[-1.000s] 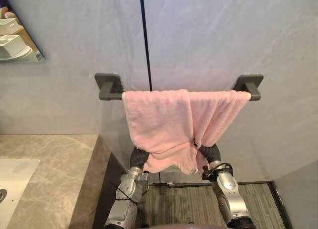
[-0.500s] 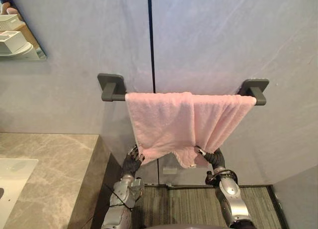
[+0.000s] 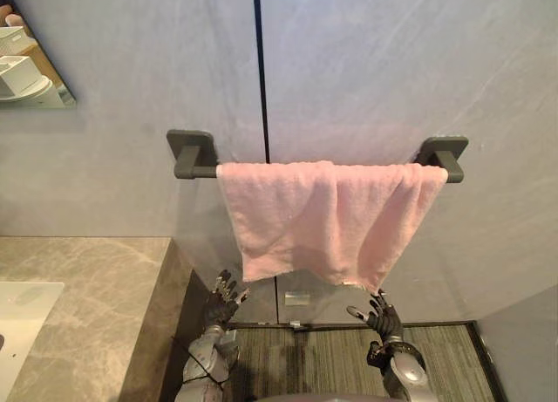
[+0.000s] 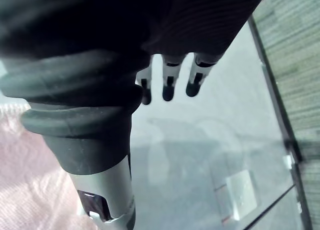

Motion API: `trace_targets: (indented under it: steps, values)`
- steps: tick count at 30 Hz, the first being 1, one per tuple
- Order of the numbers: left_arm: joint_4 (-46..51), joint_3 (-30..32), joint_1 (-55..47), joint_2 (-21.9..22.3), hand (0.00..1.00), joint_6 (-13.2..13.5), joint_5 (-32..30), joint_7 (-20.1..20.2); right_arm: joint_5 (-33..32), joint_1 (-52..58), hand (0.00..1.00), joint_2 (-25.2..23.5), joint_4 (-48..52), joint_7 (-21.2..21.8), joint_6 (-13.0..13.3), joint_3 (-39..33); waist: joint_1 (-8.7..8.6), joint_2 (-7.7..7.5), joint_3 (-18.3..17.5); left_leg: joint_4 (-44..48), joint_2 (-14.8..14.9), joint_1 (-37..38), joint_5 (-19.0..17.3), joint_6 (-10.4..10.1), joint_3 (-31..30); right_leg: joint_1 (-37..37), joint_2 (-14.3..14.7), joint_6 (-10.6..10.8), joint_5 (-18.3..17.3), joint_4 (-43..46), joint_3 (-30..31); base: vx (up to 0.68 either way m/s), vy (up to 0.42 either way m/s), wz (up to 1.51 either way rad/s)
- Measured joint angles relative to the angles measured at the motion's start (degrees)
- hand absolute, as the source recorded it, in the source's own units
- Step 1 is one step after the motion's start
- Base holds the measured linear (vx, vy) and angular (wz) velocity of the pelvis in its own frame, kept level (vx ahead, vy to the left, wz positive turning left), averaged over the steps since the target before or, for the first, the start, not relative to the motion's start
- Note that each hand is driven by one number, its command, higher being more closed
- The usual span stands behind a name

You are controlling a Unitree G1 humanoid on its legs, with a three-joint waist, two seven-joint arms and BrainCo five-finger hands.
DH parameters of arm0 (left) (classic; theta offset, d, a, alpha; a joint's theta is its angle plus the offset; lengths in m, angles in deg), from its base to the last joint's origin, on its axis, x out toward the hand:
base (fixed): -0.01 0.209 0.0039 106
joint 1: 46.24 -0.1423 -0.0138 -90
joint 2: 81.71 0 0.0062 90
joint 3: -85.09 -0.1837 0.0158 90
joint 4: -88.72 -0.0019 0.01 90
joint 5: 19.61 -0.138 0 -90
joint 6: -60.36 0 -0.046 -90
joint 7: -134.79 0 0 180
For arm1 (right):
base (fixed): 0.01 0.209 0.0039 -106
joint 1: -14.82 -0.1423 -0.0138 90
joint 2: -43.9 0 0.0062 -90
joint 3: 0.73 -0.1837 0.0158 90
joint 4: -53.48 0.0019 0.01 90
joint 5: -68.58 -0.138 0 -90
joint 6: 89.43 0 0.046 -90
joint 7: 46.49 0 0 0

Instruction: Organize washtable

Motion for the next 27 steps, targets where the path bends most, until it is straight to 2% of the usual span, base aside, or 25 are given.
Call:
trace_targets:
  steps: [2,4,10,16,18,22,25,27]
  values:
    - [2.7,1.8,-1.2,1.1,0.00,-0.2,0.0,-0.5,0.0,2.6,0.00,-1.1,5.6,-1.0,0.0,-1.9,0.63,-0.07,0.2,0.3,0.5,0.3,-0.2,0.0,0.4,0.0,0.0,0.1,-0.4,0.8,0.1,-0.05,-0.024,-0.06]
    - [9.5,4.0,-3.4,1.5,0.00,-0.1,0.0,-1.5,0.0,5.1,0.00,-1.6,13.4,-2.5,0.0,-4.8,1.05,-0.42,0.3,1.1,0.8,0.8,-1.3,-0.1,1.6,0.1,-0.1,0.2,-1.8,2.8,0.3,-0.07,-0.021,-0.09]
    - [23.0,8.7,-5.0,1.5,0.00,0.3,-0.4,-4.2,0.4,8.1,0.00,-1.7,31.6,-6.2,0.2,-11.1,1.34,-0.51,0.3,4.4,1.0,0.8,-3.8,-0.2,2.6,-0.2,-0.6,0.3,-3.9,5.9,1.0,-0.01,0.003,-0.08]
    - [39.1,10.6,-5.4,1.6,0.00,3.0,-0.7,-7.6,4.2,6.8,0.00,-2.7,48.9,-9.9,0.4,-15.6,1.44,-0.66,0.0,6.9,1.0,0.0,-4.9,-0.4,3.3,-0.7,-0.9,0.5,-4.2,6.3,1.5,0.06,0.004,-0.04]
    - [43.0,11.5,-4.9,1.6,0.00,4.2,-0.8,-8.8,5.1,4.8,0.00,-3.0,52.5,-10.8,1.4,-15.9,1.45,-0.68,-0.1,7.5,1.0,0.2,-5.2,-0.5,3.3,-0.3,-0.9,0.5,-4.2,6.2,1.6,0.00,0.000,0.00]
    - [50.6,13.2,-2.1,1.5,0.00,7.8,-0.7,-10.1,5.9,-2.9,0.00,-2.2,57.0,-11.1,5.9,-16.0,1.15,-0.49,-0.6,7.4,0.8,1.9,-5.3,-0.3,3.1,1.2,-0.9,0.5,-4.2,6.2,2.5,-0.04,-0.004,-0.07]
    - [53.4,13.7,3.0,0.4,0.00,9.7,-0.6,-9.9,5.6,-7.7,0.00,-0.1,58.5,-9.8,8.4,-15.1,1.03,-0.27,-0.7,7.4,0.6,3.0,-5.4,-0.1,2.6,2.2,-0.9,0.6,-4.2,6.3,2.6,-0.11,-0.005,0.01]
    - [55.2,12.1,4.6,-0.6,0.00,11.0,-0.5,-8.5,4.3,-9.8,0.00,1.9,59.6,-6.7,10.6,-12.3,0.86,0.45,-1.5,7.3,0.5,3.4,-5.6,0.1,2.6,2.3,-0.6,0.7,-4.1,6.3,3.1,-0.14,-0.009,-0.08]
